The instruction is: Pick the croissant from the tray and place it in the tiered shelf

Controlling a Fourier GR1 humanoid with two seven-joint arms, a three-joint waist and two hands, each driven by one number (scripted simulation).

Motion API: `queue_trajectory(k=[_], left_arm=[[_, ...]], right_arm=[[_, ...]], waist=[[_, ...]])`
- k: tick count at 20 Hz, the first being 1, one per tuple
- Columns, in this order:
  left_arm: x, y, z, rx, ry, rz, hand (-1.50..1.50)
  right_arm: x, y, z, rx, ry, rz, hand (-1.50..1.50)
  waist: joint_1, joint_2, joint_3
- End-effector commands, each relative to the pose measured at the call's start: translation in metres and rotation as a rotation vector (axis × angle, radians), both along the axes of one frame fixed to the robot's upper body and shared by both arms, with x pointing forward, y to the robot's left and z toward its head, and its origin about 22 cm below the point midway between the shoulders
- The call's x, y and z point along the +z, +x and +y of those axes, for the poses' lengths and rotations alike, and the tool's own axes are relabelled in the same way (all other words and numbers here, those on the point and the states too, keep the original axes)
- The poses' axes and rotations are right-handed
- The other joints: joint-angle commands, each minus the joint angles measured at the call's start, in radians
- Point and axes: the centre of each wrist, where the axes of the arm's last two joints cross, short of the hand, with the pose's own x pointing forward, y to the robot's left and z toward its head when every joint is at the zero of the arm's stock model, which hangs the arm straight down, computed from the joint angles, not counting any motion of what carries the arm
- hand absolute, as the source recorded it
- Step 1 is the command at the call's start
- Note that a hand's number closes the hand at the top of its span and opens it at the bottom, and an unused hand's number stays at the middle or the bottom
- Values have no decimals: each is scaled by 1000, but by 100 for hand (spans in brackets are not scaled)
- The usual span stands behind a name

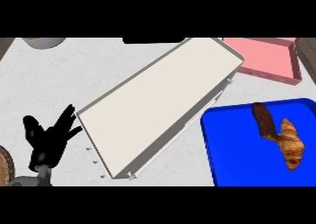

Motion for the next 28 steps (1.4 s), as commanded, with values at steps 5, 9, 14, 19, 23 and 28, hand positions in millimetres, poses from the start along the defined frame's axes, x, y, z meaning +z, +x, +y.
queue_trajectory(k=[5,9,14,19,23,28], left_arm=[[8,-1,14,23,25,45,0],[-4,0,14,8,24,55,0],[3,1,17,0,18,47,0],[15,14,12,-16,6,57,0],[-15,-13,2,-15,21,59,0],[-2,17,-9,-10,28,59,0]], right_arm=[[77,-5,25,200,-7,154,-150],[102,29,54,170,-56,261,-150],[108,47,94,56,-87,324,-150],[124,74,109,-35,-137,422,-150],[102,103,133,-48,-117,505,-150],[104,129,140,-8,-147,616,-150]], waist=[[11,3,-5],[25,8,-5],[36,8,-4],[40,9,-3],[53,10,-2],[40,10,-2]])
